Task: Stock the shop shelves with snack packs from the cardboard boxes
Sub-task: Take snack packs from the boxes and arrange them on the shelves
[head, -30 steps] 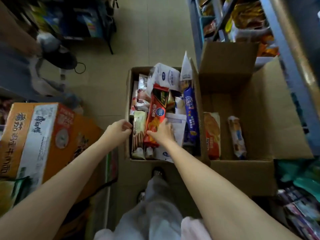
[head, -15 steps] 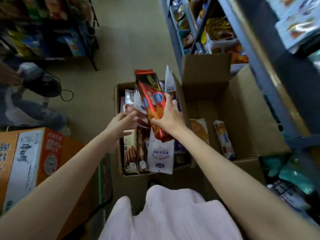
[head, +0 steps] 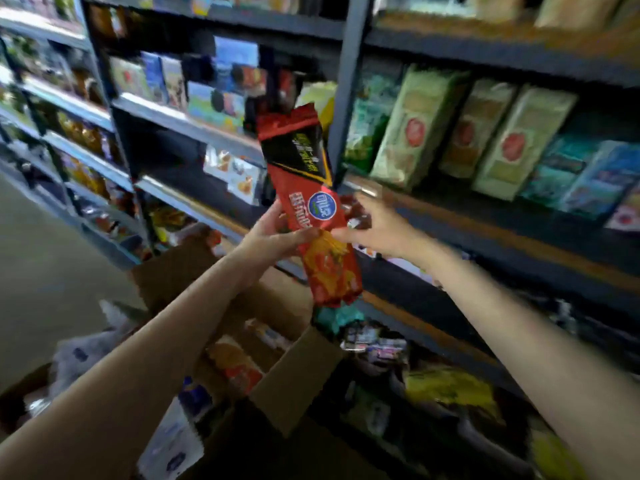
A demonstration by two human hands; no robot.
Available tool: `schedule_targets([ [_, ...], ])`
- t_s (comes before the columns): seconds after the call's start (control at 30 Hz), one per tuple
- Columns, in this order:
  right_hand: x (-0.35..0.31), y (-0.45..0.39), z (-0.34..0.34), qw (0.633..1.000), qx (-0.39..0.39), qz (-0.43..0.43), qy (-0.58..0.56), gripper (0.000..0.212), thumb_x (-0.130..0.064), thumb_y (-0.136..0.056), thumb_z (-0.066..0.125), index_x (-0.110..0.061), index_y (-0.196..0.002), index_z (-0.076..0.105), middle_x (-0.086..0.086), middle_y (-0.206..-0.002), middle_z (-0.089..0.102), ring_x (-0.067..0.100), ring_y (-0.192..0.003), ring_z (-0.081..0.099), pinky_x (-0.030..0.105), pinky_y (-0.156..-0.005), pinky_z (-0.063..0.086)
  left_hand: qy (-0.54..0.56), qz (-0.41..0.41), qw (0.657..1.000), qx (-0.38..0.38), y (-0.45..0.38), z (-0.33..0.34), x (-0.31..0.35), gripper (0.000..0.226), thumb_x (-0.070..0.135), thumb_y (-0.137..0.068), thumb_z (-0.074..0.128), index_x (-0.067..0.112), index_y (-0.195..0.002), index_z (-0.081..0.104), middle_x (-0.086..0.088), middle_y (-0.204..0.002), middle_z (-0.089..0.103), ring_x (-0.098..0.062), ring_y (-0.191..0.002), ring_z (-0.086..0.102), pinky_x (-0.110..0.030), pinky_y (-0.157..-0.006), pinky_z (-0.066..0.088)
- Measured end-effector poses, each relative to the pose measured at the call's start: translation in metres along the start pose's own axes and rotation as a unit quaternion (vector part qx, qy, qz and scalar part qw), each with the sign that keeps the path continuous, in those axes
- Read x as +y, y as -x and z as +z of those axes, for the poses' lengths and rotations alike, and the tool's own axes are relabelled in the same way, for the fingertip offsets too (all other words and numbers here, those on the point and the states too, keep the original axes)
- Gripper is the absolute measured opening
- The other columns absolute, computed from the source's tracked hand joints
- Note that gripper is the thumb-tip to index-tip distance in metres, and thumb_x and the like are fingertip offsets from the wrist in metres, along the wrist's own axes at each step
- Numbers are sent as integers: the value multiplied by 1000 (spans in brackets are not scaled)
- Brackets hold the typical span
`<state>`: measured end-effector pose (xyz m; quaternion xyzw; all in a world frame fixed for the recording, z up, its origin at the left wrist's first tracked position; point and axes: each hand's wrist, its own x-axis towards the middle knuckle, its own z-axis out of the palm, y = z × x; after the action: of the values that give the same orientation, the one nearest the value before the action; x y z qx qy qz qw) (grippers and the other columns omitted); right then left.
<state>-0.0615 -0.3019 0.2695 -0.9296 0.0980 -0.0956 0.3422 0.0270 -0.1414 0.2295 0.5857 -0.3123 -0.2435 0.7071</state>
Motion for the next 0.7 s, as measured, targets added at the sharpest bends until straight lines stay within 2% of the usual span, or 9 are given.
schedule_targets([
  [0.07,16,34,-55,995,79,37,-54,78,-40,-74,76,-3,-133,41,3,-128,54,15,-113,53,35,-96,47,-28,33,996,-83,-19,52,24,40,-5,-81,61,17,-113,50,1,-96,65,-7,-78,65,-23,-67,56],
  [0.13,26,73,-103,988,131,54,-57,56,-28,-80,73,-8,-124,45,-6,-121,54,7,-109,52,14,-93,44,-56,75,985,-142,-36,106,47,43,-6,-78,64,17,-112,51,3,-98,65,-7,-80,64,-22,-65,55],
  [0.17,27,93,-127,984,162,53,-52,61,-27,-80,73,-7,-130,44,-7,-123,53,7,-112,51,11,-93,42,-71,103,979,-163,-43,135,61,43,-5,-77,66,18,-110,52,4,-97,65,-6,-81,64,-22,-67,54],
  [0.23,28,131,-176,969,242,44,-8,71,-28,-81,72,-7,-139,38,-2,-132,49,12,-122,47,20,-103,37,-86,162,963,-197,-54,196,92,44,-4,-75,70,16,-109,51,5,-95,64,-1,-80,62,-20,-73,53],
  [0.37,16,205,-281,912,399,8,94,61,-17,-89,64,-9,-141,33,-16,-117,48,4,-115,43,6,-87,27,-55,294,923,-241,-66,318,154,55,15,-67,78,20,-114,49,3,-102,61,-4,-88,60,-23,-81,52],
  [0.47,18,250,-354,852,481,-38,201,52,-15,-87,64,-6,-133,40,-7,-114,50,8,-108,49,16,-91,37,-51,352,900,-250,-77,399,185,53,0,-77,70,18,-116,40,-3,-102,52,-14,-80,55,-25,-74,50],
  [0.57,40,283,-423,797,525,-48,296,55,-26,-80,59,-5,-129,43,5,-118,57,17,-110,53,25,-91,37,-92,388,887,-231,-97,464,197,43,-3,-83,61,14,-116,41,-7,-105,49,-20,-81,47,-13,-56,46],
  [0.63,63,296,-462,784,531,-38,319,56,-27,-81,58,-7,-130,41,10,-123,58,23,-115,53,27,-90,37,-120,398,884,-213,-113,499,198,41,-2,-84,55,9,-122,43,-6,-105,49,-18,-79,47,-11,-51,43],
  [0.7,89,300,-492,792,527,-16,308,53,-20,-87,62,-5,-132,40,11,-126,56,23,-116,52,23,-87,34,-139,396,887,-190,-124,528,198,41,1,-85,54,8,-124,46,-3,-104,51,-16,-81,49,-17,-62,45],
])
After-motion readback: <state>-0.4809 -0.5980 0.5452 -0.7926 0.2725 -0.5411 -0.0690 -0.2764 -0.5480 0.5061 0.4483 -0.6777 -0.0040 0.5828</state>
